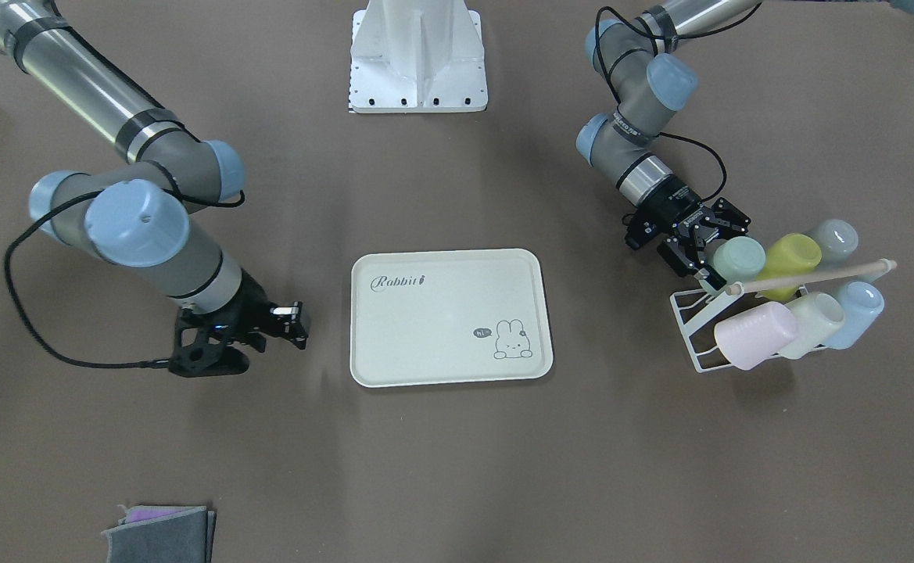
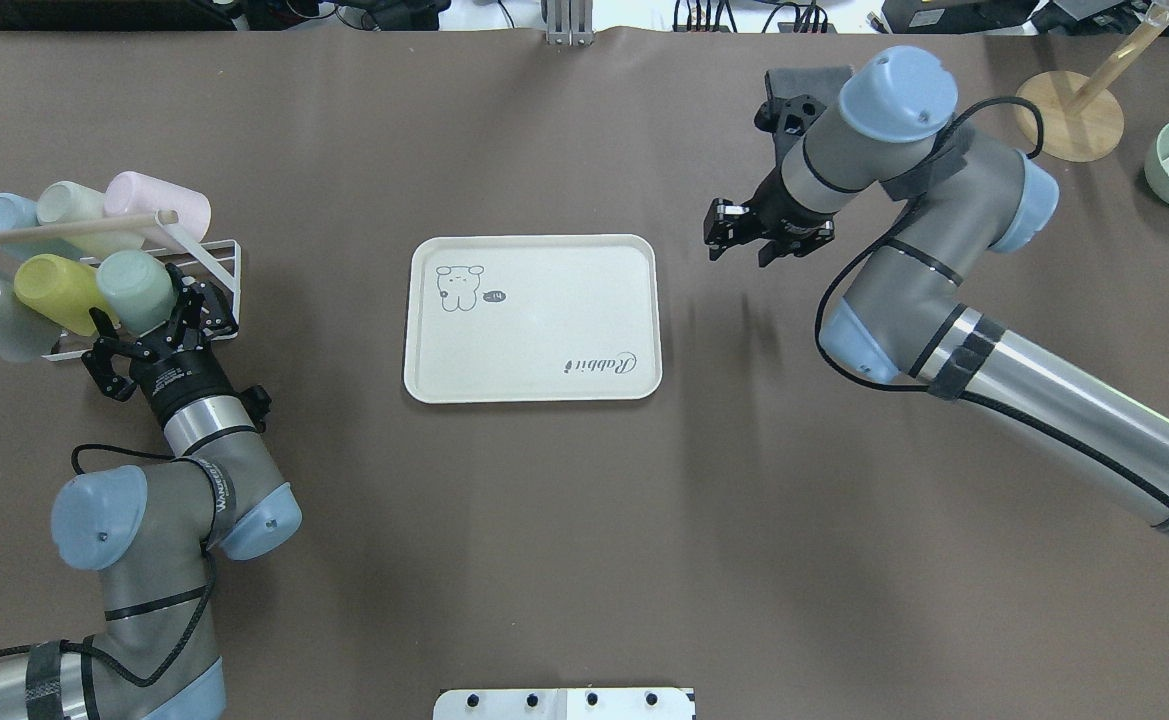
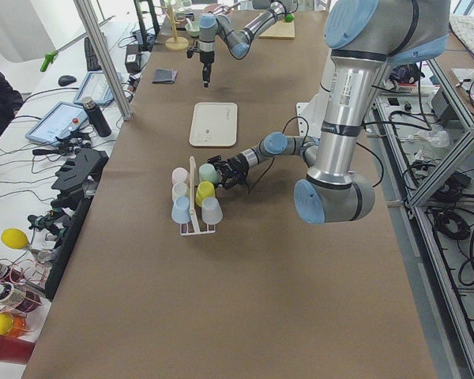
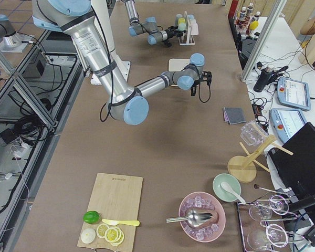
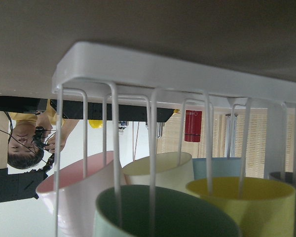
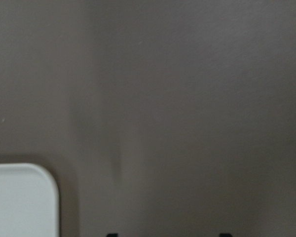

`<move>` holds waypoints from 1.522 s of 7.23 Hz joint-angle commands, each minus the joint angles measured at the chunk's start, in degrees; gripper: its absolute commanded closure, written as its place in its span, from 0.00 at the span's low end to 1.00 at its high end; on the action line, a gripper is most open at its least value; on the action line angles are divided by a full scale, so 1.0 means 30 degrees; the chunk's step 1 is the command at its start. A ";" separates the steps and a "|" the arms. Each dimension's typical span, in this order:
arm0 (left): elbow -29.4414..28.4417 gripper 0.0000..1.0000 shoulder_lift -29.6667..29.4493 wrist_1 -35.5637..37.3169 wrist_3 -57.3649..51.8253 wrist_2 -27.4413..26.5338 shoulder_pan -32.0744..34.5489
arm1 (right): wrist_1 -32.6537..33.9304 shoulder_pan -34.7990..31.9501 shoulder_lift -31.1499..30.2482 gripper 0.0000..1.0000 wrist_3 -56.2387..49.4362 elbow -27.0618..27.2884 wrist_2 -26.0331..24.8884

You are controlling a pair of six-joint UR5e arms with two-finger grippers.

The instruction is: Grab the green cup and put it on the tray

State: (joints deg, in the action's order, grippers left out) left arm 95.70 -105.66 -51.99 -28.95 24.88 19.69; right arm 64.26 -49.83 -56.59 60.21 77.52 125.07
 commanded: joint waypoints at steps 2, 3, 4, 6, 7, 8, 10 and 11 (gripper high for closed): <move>-0.0085 0.24 0.0005 -0.0015 -0.0019 -0.0003 0.0000 | 0.5109 -0.5639 -0.2625 0.00 -0.9833 0.1427 0.1700; -0.0143 0.41 0.0005 -0.0015 -0.0019 -0.0003 0.0000 | 0.5269 -0.7686 -0.4321 0.00 -1.4631 0.1550 0.1758; -0.0114 0.65 0.0005 -0.0015 -0.0019 -0.0003 0.0000 | 0.5271 -0.9244 -0.6107 0.00 -1.7928 0.1551 0.2107; 0.0176 0.83 0.0005 -0.0161 -0.0048 0.0026 0.0000 | 0.5329 -1.2495 -0.8983 0.00 -2.0935 0.1552 0.2228; 0.0295 0.85 0.0005 -0.0161 -0.0049 0.0026 0.0029 | 0.5330 -1.3816 -0.9925 0.00 -2.1529 0.1551 0.2199; 0.0499 0.85 0.0034 -0.0161 -0.0049 0.0026 0.0116 | 0.6142 -1.4177 -0.9963 0.00 -2.1535 0.1551 0.2111; 0.0938 0.85 0.0034 -0.0161 -0.0049 0.0026 0.0146 | 0.7029 -1.4269 -0.9788 0.00 -2.1506 0.1493 0.2023; 0.1057 0.85 0.0063 -0.0161 -0.0049 0.0055 0.0146 | 0.7029 -1.4269 -0.9817 0.00 -2.1506 0.1464 0.1994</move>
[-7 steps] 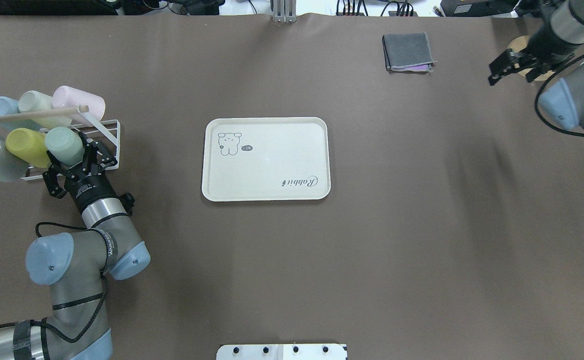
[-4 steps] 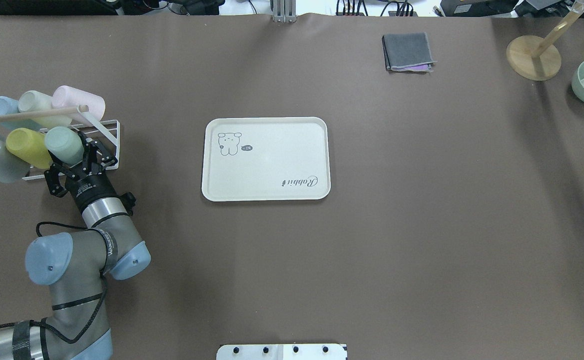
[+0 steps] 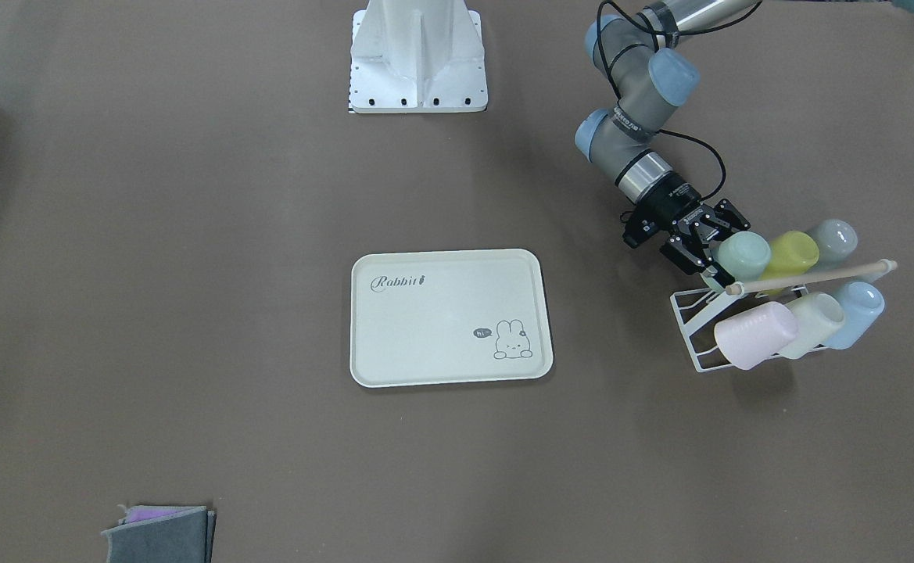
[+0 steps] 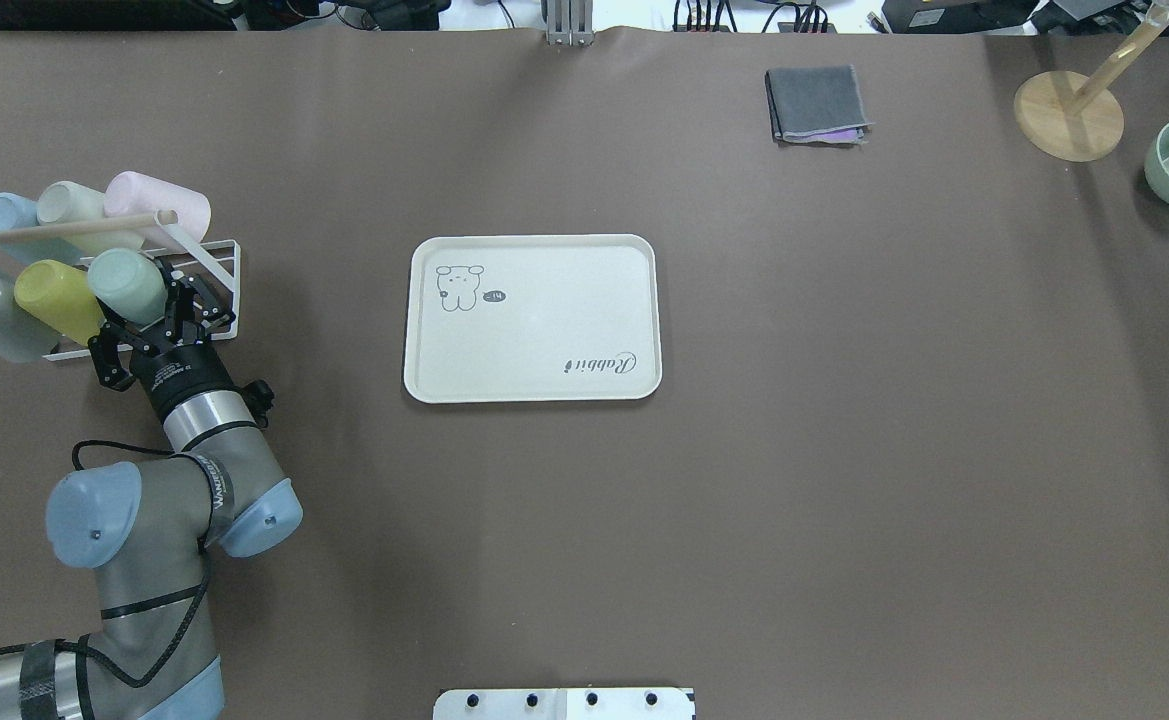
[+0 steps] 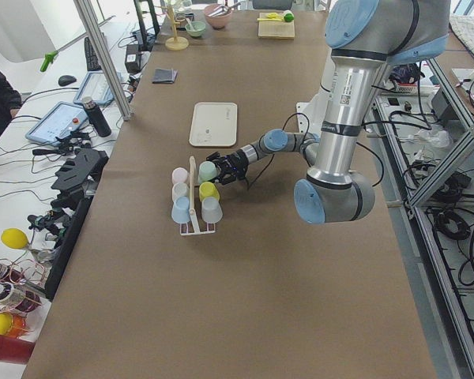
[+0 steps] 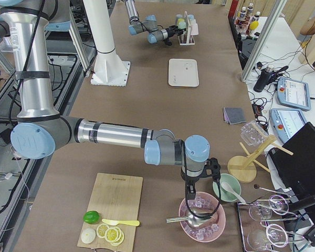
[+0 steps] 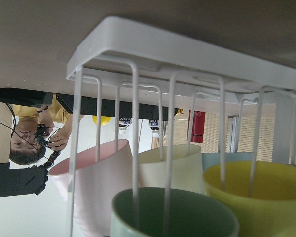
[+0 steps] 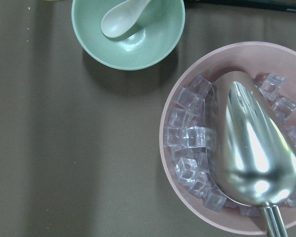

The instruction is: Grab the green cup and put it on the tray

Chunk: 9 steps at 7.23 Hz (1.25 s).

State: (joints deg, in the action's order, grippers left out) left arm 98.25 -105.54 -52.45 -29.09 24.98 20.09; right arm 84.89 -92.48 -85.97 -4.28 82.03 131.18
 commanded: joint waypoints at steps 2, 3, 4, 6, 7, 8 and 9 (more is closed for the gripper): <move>0.0415 0.87 0.0022 -0.0326 -0.0319 0.0023 0.0013 | 0.0150 -0.0052 0.0005 0.00 0.0021 0.0050 0.0100; 0.0444 0.88 0.0022 -0.1026 -0.1279 0.0023 0.0013 | 0.0150 -0.0052 -0.0053 0.00 0.0021 0.0021 0.0131; 0.0415 0.88 0.0051 -0.2338 -0.2594 0.0052 0.0013 | 0.0150 -0.0052 -0.0169 0.00 0.0021 -0.0066 0.0102; 0.0502 0.88 0.0110 -0.3462 -0.3923 0.0052 0.0071 | 0.0121 -0.0052 -0.0200 0.00 0.0137 -0.0213 -0.0014; 0.0677 0.88 0.0226 -0.3464 -0.3955 0.0052 0.0245 | 0.0120 -0.0052 -0.0200 0.00 0.0138 -0.0213 -0.0131; 0.0737 0.88 0.0227 -0.3464 -0.3955 0.0052 0.0392 | 0.0120 -0.0052 -0.0200 0.00 0.0138 -0.0213 -0.0132; 0.0911 0.88 0.0343 -0.3493 -0.3984 0.0081 0.0626 | 0.0120 -0.0052 -0.0229 0.00 0.0167 -0.0213 -0.0132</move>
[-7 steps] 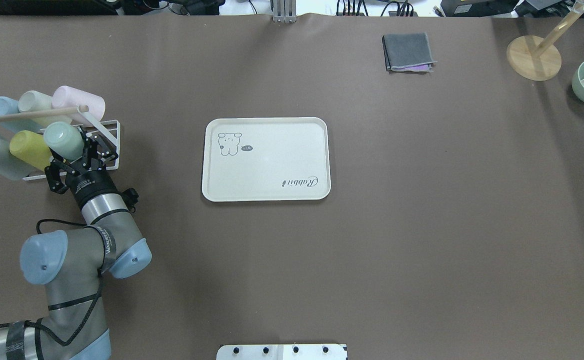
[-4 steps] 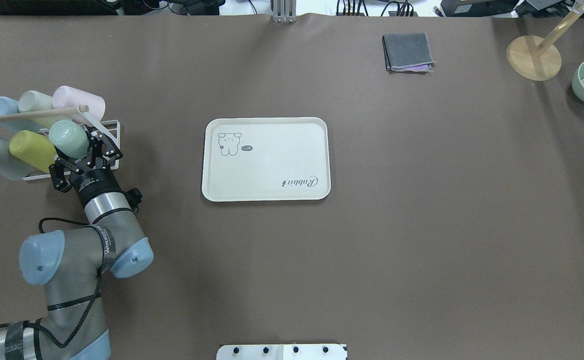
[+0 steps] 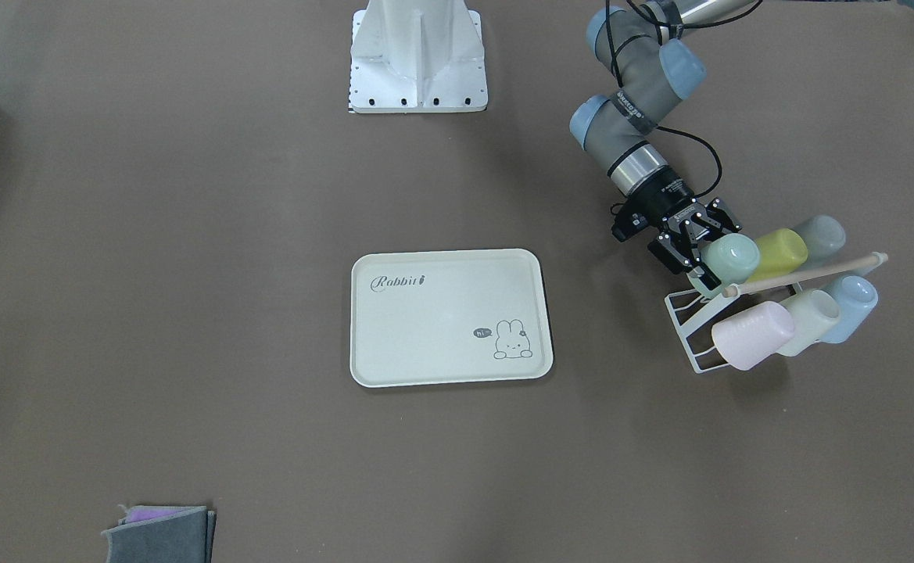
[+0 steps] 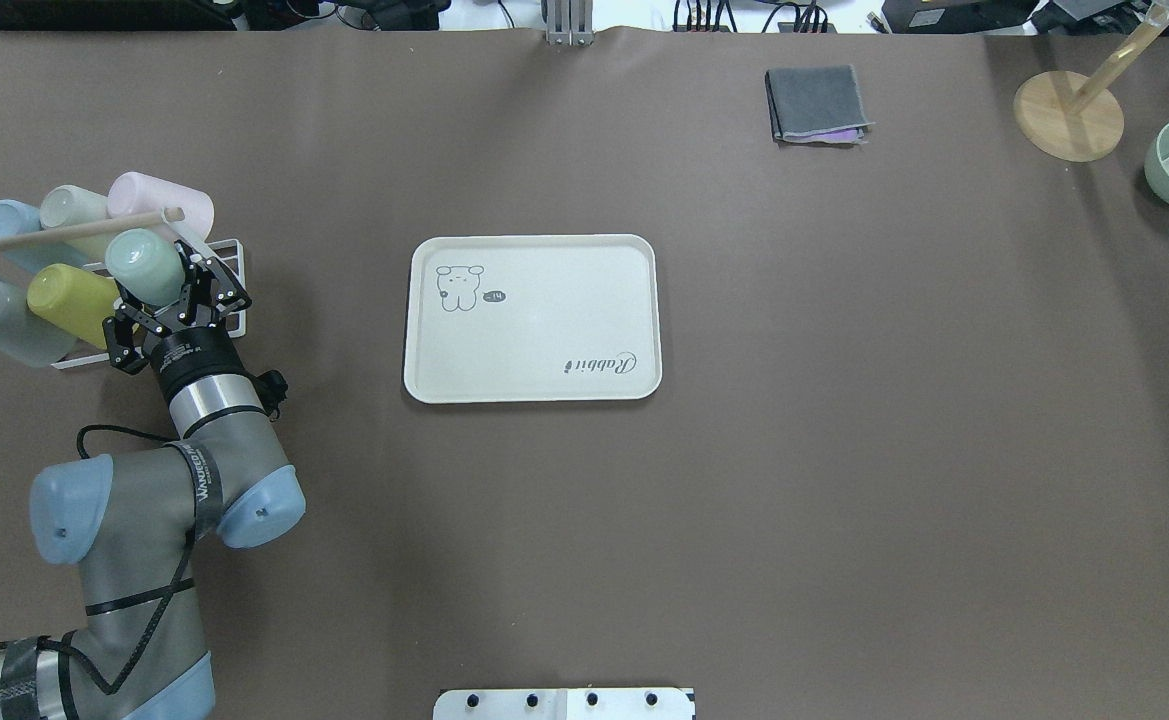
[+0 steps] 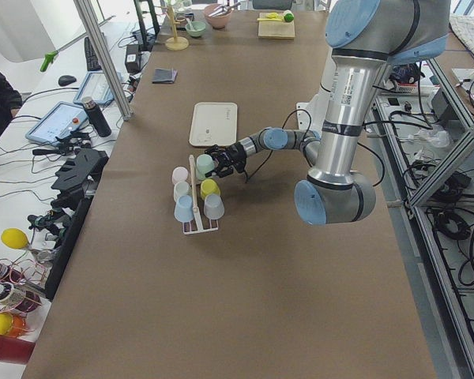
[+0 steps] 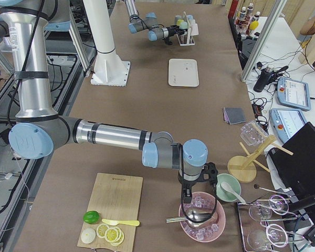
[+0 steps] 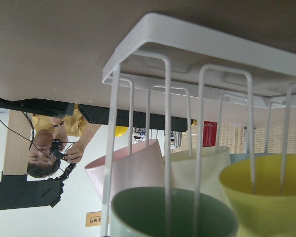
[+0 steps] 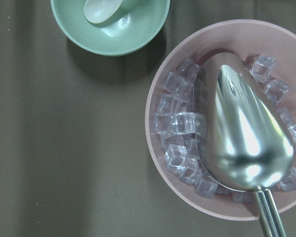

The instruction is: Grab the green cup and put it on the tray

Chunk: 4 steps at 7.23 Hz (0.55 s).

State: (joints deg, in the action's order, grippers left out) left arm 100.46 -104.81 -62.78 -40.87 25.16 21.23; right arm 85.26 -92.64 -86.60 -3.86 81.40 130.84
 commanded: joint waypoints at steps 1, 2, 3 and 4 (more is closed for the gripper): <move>0.0726 0.88 0.0423 -0.0050 -0.0203 0.0023 0.0247 | -0.0002 0.0000 0.0008 0.00 -0.0003 0.0024 -0.0076; 0.1457 0.89 0.1006 -0.0050 -0.0291 0.0052 0.0247 | -0.0002 0.0000 0.0009 0.00 -0.0003 0.0024 -0.0077; 0.1899 0.89 0.1273 -0.0166 -0.0408 0.0052 0.0247 | -0.0031 0.0000 0.0038 0.00 -0.0003 0.0024 -0.0077; 0.2107 0.89 0.1276 -0.0196 -0.0409 0.0023 0.0247 | -0.0002 0.0000 0.0038 0.00 -0.0003 0.0024 -0.0077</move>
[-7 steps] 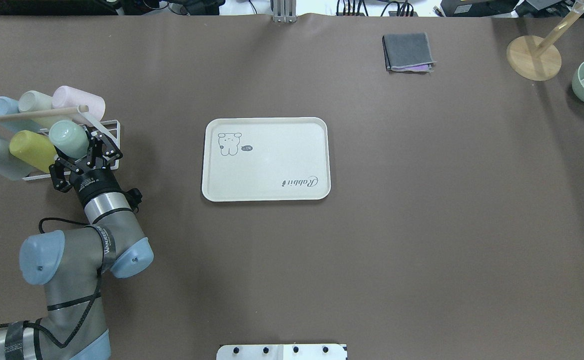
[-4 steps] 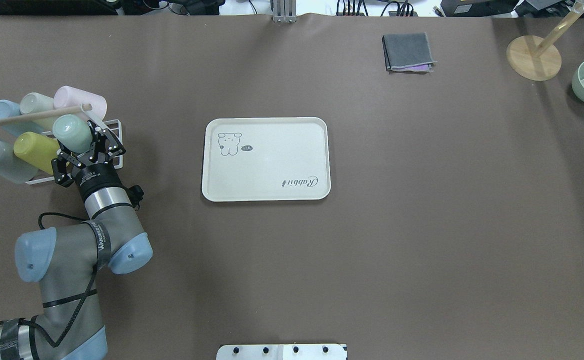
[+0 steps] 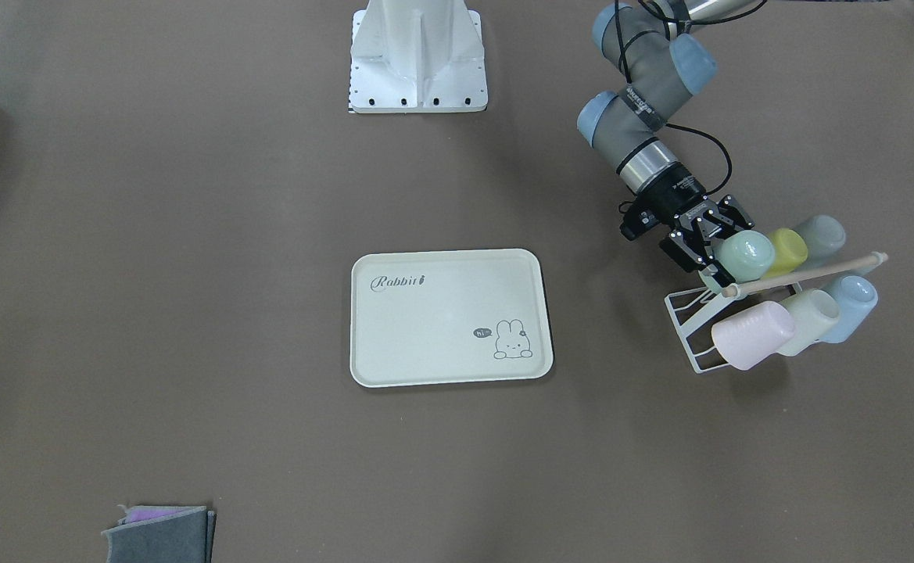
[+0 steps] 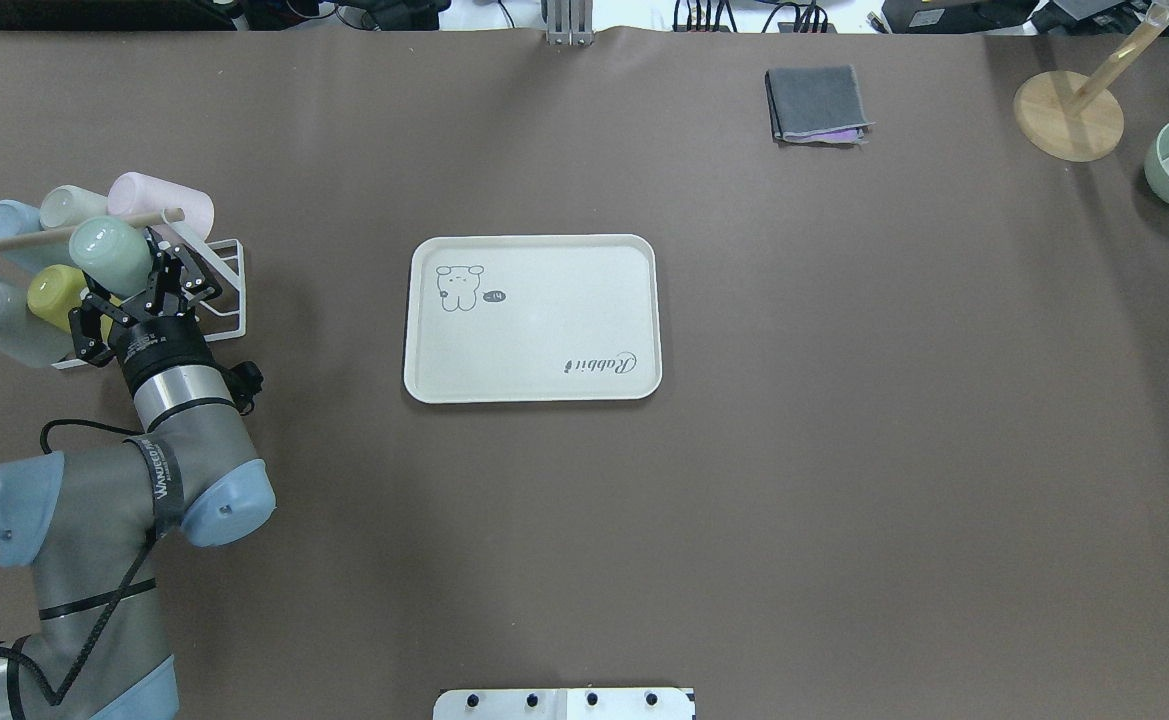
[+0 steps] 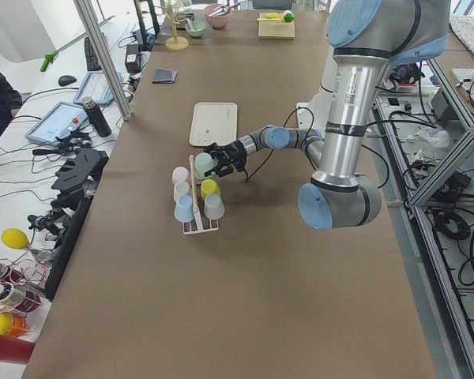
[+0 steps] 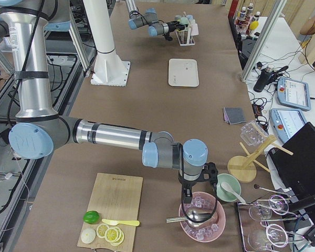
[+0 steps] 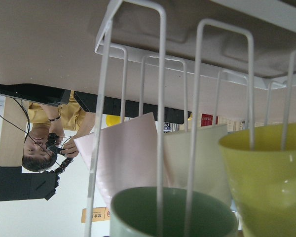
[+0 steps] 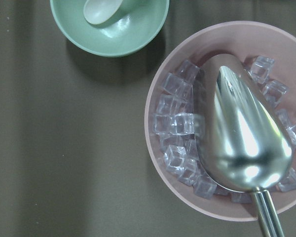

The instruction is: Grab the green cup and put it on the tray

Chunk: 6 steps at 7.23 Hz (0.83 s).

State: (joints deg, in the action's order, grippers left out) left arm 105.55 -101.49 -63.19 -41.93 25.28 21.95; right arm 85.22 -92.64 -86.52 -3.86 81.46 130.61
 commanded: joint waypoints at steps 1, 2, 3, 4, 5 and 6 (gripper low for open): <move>0.0817 0.89 0.0227 -0.0061 -0.0055 -0.0019 -0.0021 | 0.0012 -0.0001 -0.0017 0.00 -0.0001 0.0003 -0.0003; 0.1257 0.92 0.0460 -0.0090 -0.0055 -0.0048 -0.0022 | 0.0012 -0.0001 -0.0017 0.00 -0.0001 -0.0026 -0.0003; 0.1580 0.92 0.0636 -0.0177 -0.0055 -0.0049 -0.0051 | 0.0012 -0.0001 -0.0017 0.00 -0.0001 -0.0026 -0.0003; 0.1931 0.92 0.0783 -0.0236 -0.0491 -0.0049 -0.0109 | 0.0012 -0.0001 -0.0017 0.00 -0.0001 -0.0026 -0.0061; 0.2544 0.92 0.1161 -0.1136 -0.1336 -0.0078 -0.0167 | 0.0012 -0.0001 0.0012 0.00 0.0028 -0.0026 -0.0265; 0.2811 0.92 0.1281 -0.2827 -0.2853 -0.0078 -0.0168 | 0.0012 -0.0001 0.0012 0.00 0.0028 -0.0026 -0.0267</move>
State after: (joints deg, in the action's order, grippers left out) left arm 112.56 -98.39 -66.79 -45.97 25.08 21.53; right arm 85.25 -92.64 -86.52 -3.81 81.39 130.04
